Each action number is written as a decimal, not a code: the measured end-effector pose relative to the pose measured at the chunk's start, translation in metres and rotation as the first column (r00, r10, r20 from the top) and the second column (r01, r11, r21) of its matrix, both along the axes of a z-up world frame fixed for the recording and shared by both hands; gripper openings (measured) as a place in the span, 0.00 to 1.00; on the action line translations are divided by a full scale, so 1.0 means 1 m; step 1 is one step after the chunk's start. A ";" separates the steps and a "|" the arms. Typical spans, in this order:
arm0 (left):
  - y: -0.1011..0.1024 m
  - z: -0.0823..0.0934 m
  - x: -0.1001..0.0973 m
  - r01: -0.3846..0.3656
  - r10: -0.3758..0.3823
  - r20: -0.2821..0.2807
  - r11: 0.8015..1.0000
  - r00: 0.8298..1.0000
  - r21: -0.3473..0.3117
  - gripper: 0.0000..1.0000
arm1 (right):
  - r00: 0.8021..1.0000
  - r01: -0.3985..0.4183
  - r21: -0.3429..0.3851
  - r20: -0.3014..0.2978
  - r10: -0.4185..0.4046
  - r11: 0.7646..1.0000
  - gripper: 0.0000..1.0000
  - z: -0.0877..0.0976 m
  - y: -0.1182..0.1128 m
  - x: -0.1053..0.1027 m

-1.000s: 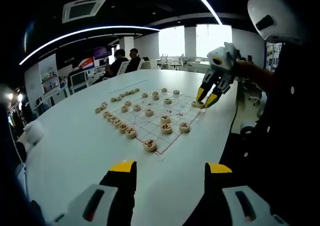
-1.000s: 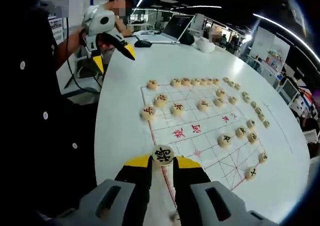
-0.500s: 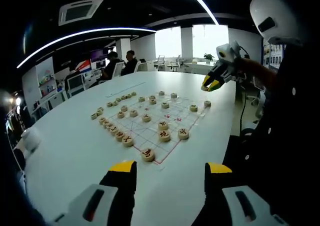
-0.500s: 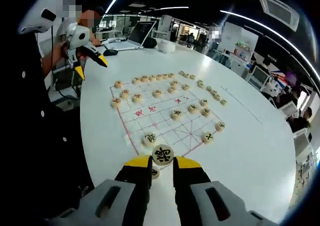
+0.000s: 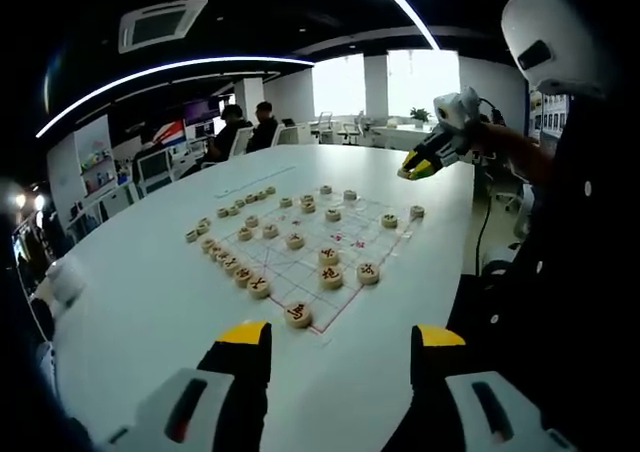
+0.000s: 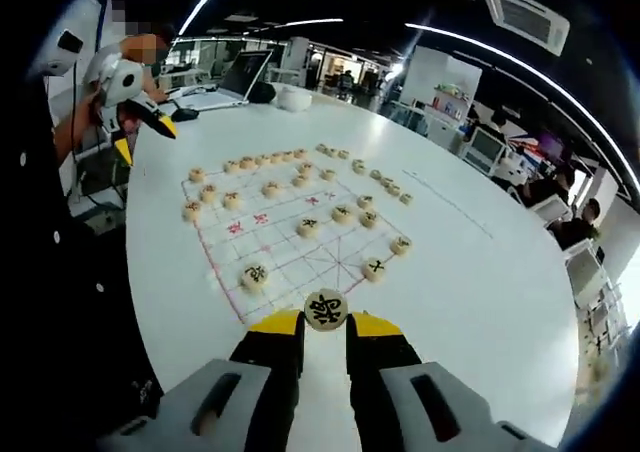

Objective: Pick up the chess pieces one by one and place each piece onto its starting position on the chessboard, setting the pieces on their correct points until all the chess pieces are arranged in the starting layout

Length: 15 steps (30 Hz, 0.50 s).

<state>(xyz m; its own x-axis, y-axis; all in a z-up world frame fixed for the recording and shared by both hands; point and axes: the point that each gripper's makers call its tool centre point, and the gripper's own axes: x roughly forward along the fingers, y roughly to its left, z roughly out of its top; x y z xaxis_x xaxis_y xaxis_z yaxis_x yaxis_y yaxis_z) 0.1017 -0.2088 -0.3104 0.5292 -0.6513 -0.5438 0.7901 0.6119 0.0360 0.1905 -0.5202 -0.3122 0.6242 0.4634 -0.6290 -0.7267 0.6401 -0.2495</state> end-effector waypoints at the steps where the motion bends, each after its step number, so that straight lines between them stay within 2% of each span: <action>1: 0.001 0.001 0.000 -0.005 0.005 0.001 1.000 1.000 -0.003 0.57 | 1.000 0.005 -0.009 0.001 -0.005 1.000 0.18 -0.002 0.000 0.006; 10: 0.011 0.001 -0.001 -0.047 0.047 -0.001 0.999 0.999 -0.015 0.59 | 0.999 0.037 0.007 -0.028 -0.037 0.999 0.18 -0.017 0.010 0.049; 15: 0.015 0.001 -0.002 -0.059 0.059 -0.003 0.998 0.998 -0.018 0.59 | 0.995 0.039 -0.002 -0.087 -0.039 0.999 0.18 -0.034 0.016 0.061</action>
